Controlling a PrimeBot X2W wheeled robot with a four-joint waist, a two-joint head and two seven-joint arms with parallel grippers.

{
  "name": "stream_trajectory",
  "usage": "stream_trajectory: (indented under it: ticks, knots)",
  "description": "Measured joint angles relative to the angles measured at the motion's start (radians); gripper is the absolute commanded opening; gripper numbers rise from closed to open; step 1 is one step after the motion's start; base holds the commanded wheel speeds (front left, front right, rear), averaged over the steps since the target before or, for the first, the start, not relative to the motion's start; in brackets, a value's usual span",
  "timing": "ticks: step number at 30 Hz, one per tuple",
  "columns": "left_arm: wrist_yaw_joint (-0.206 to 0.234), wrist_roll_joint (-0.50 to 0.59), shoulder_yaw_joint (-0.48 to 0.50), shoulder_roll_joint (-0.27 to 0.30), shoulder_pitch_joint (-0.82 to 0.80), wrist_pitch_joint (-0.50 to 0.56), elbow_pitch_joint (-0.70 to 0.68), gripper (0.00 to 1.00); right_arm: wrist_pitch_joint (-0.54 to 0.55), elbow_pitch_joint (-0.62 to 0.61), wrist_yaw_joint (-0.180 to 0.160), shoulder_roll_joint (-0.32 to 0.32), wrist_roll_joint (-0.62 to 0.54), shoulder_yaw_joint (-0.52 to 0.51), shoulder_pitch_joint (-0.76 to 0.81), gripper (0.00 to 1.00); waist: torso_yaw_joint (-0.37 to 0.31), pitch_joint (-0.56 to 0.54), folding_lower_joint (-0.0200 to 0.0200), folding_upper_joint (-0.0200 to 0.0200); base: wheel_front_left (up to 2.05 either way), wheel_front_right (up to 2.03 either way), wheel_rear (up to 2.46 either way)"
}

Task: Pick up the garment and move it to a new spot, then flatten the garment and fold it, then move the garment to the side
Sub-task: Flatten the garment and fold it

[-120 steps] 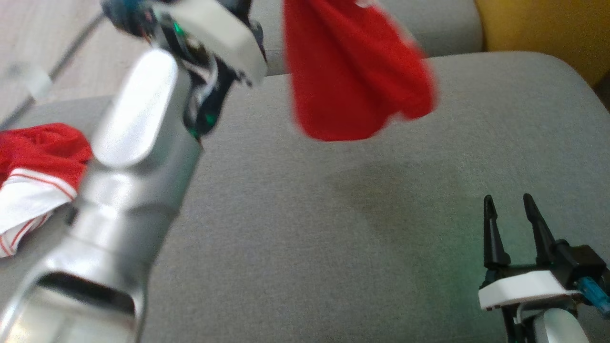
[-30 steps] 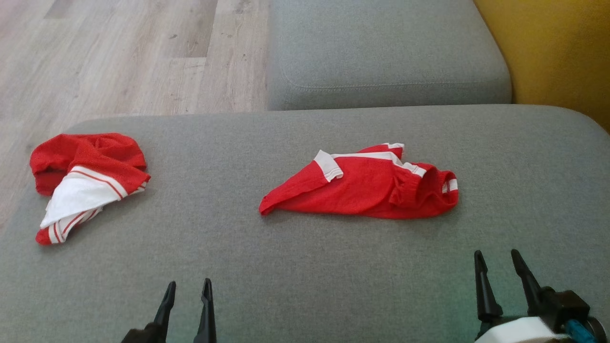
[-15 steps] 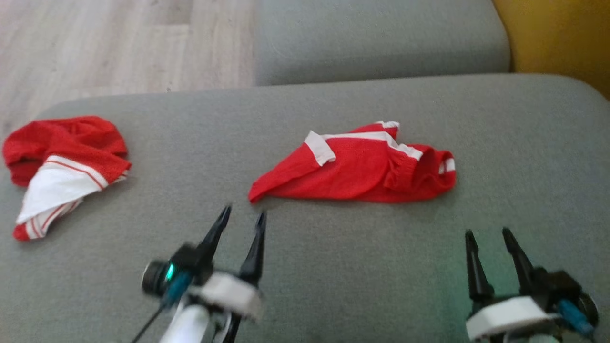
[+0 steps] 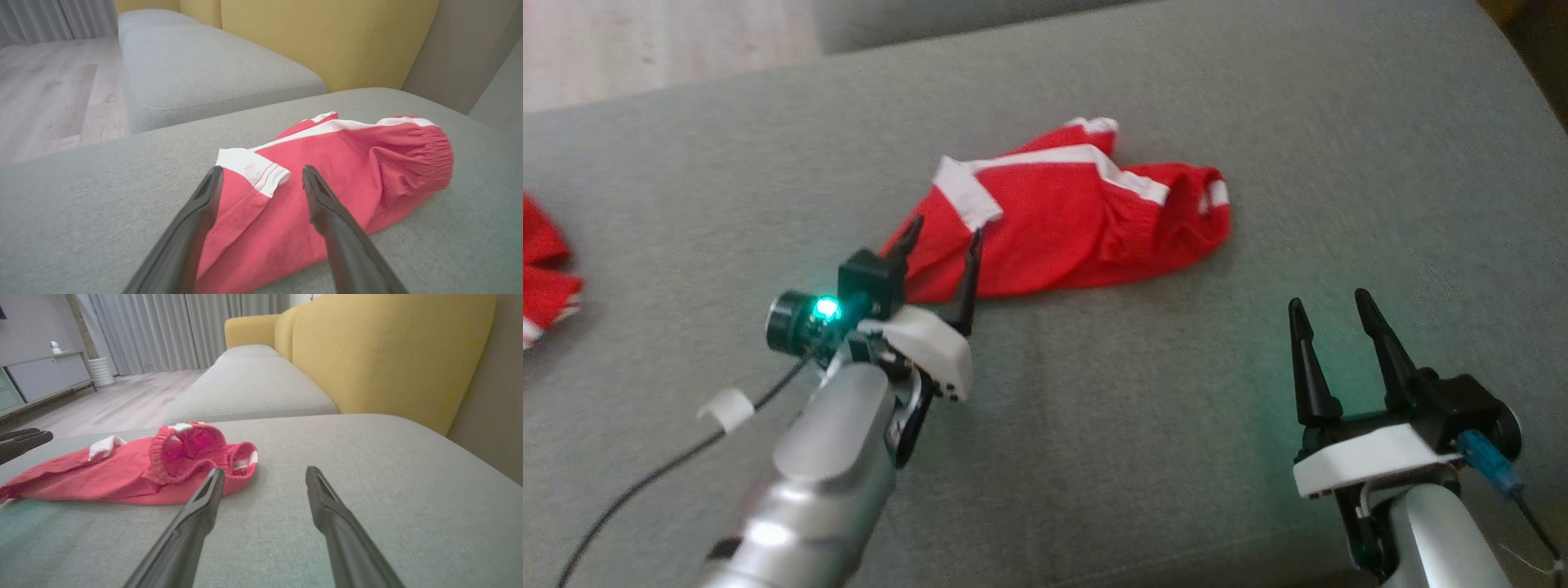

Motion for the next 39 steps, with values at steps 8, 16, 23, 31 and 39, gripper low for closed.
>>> stream_trajectory:
  ticks: [8,16,23,31,39]
  knots:
    - [0.002,-0.066,-0.036,-0.006,-0.125,-0.011,0.158,1.0,0.0,-0.003,0.0,0.0,0.024,0.002,-0.024,1.0,-0.089,0.085,0.0001,0.0,0.0,0.0,0.0]
    - [0.019,-0.089,-0.035,-0.007,-0.171,-0.037,0.272,0.69,0.0,-0.005,0.0,0.0,0.034,0.001,-0.032,1.0,-0.111,0.106,-0.0002,0.0,0.0,0.0,0.0]
    - [0.016,-0.133,-0.035,-0.007,-0.197,-0.06,0.318,0.11,0.0,-0.005,0.0,0.0,0.044,0.002,-0.032,1.0,-0.108,0.102,-0.0002,0.0,0.0,0.0,0.0]
    - [0.008,-0.16,-0.062,-0.008,-0.203,-0.089,0.29,0.0,0.0,-0.001,0.0,0.0,0.049,-0.011,-0.032,1.0,-0.095,0.084,-0.0002,0.0,0.0,0.0,0.0]
    - [0.02,-0.113,-0.06,0.001,-0.116,-0.097,0.012,0.0,0.0,0.002,0.0,0.0,0.024,-0.085,-0.001,1.0,-0.029,0.021,-0.0002,0.0,0.0,0.0,0.0]
